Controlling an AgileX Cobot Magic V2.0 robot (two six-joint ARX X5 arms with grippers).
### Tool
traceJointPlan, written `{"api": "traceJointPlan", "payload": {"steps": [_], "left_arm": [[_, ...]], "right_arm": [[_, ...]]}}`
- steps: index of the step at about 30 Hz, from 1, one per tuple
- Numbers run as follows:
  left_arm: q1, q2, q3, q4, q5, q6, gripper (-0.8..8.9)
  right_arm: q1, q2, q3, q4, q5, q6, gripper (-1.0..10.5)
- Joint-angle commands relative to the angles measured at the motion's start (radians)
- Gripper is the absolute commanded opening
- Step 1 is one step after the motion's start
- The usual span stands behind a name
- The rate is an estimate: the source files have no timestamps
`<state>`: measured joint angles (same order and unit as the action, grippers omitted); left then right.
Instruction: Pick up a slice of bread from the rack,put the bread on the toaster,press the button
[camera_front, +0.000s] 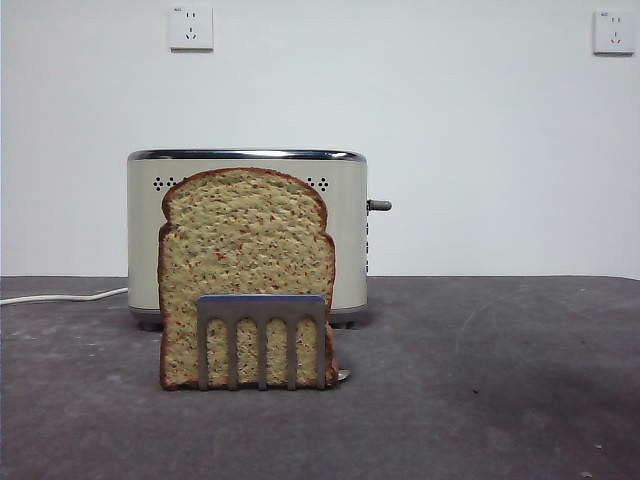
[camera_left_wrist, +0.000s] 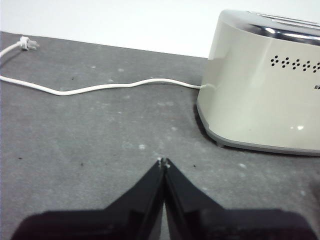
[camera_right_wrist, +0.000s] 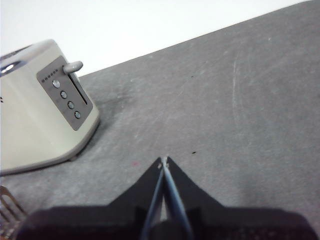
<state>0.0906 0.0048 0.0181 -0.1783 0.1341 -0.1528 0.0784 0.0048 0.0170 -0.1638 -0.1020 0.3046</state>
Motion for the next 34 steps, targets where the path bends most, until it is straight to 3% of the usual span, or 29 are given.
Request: {"api": "traceJointPlan", "payload": {"steps": [1,5,16,19,25,34], "left_arm": [[0.002,-0.003,-0.010,-0.002,0.029,-0.063,-0.07],[0.002,-0.002,0.021,-0.003,0.123,-0.101,-0.08],[0.002,0.056,0.250,-0.068,0.215,-0.158,-0.08],[0.002,0.108,0.332,-0.099,0.262,-0.149,-0.08],[0.002,0.262,0.519,-0.204,0.435,-0.047,-0.08],[-0.005,0.468,0.813,-0.501,0.664,0.240,-0.08]], "right_arm": [[0.002,-0.004,-0.007,0.003,-0.004,0.069,0.0],[0.002,-0.003,0.020,0.002,-0.003,0.135,-0.1],[0.002,0.156,0.251,-0.021,-0.009,0.128,-0.1],[0.002,0.245,0.355,-0.067,-0.061,0.067,-0.1],[0.002,0.433,0.589,-0.231,-0.206,-0.075,-0.1],[0.002,0.691,0.950,-0.648,-0.457,-0.378,-0.1]]}}
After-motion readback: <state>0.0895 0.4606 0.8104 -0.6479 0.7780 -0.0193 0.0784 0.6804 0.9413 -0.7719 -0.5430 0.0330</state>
